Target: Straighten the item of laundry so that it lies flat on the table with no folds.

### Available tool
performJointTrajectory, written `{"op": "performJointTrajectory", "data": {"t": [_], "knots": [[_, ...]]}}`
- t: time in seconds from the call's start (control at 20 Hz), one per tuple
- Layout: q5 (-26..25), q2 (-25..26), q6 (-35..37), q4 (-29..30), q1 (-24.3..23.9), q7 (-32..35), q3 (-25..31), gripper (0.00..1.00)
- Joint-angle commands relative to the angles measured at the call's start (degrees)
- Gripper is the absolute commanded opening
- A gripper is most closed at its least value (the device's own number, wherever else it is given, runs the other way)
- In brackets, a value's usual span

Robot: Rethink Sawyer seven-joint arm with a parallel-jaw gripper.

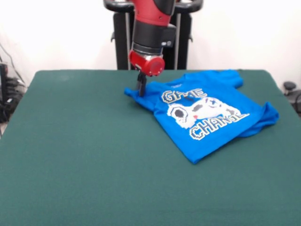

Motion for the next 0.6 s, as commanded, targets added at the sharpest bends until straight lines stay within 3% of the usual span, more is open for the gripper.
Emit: {"op": "performJointTrajectory", "data": {"t": [0.05, 0.6], "knots": [[5.53, 3.63, -11.08, -6.58, 3.98, 8.77, -1.04, 0.0], [5.4, 7.87, -17.16, -7.5, 2.64, 8.98, 1.54, 0.0]]}}
